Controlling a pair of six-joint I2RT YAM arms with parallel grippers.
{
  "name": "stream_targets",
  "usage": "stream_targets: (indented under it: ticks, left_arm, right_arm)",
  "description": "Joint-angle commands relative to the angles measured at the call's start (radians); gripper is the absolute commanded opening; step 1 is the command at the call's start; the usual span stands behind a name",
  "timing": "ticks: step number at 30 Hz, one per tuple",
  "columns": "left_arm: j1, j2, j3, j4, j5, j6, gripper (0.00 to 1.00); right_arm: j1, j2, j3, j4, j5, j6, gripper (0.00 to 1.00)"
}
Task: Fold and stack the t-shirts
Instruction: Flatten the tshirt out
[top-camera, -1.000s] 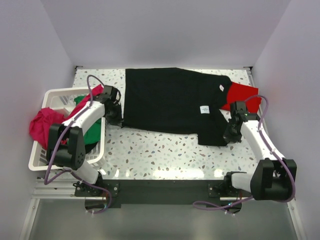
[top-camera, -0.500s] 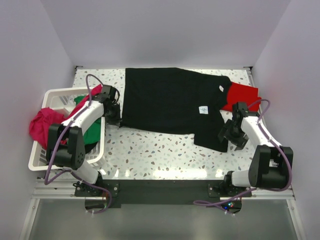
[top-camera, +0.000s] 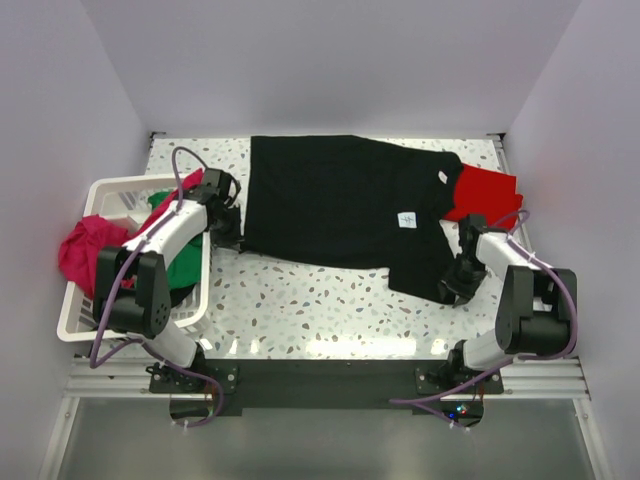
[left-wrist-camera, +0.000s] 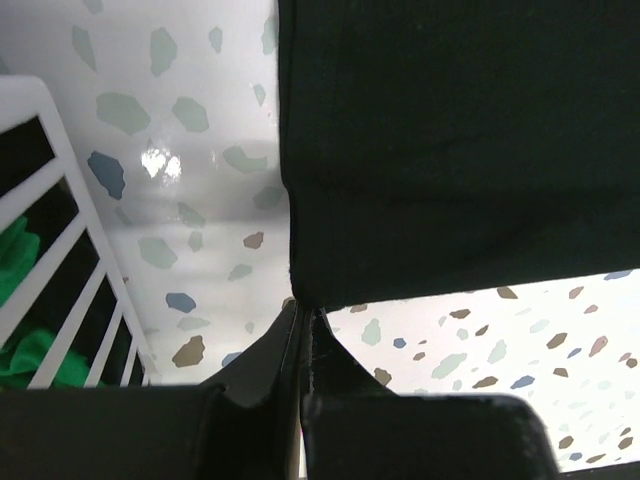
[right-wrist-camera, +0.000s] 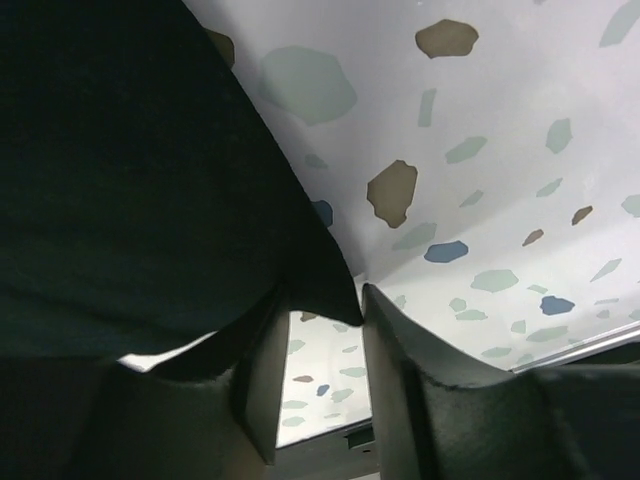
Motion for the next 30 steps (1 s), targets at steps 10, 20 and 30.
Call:
stream_targets:
  ticks: [10, 20, 30]
  left_arm:
    - [0.019, 0.042, 0.108, 0.020, 0.029, 0.044, 0.00]
    - [0.019, -0.003, 0.313, 0.141, 0.155, -0.049, 0.00]
    - [0.019, -0.099, 0.619, 0.321, 0.155, -0.178, 0.00]
  right_arm:
    - [-0.003, 0.039, 0.074, 0.081, 0.014, 0.009, 0.06]
    - [-0.003, -0.045, 0.574, -0.090, 0.028, 0.004, 0.00]
    - [-0.003, -0.019, 1.143, -0.036, 0.081, -0.074, 0.00]
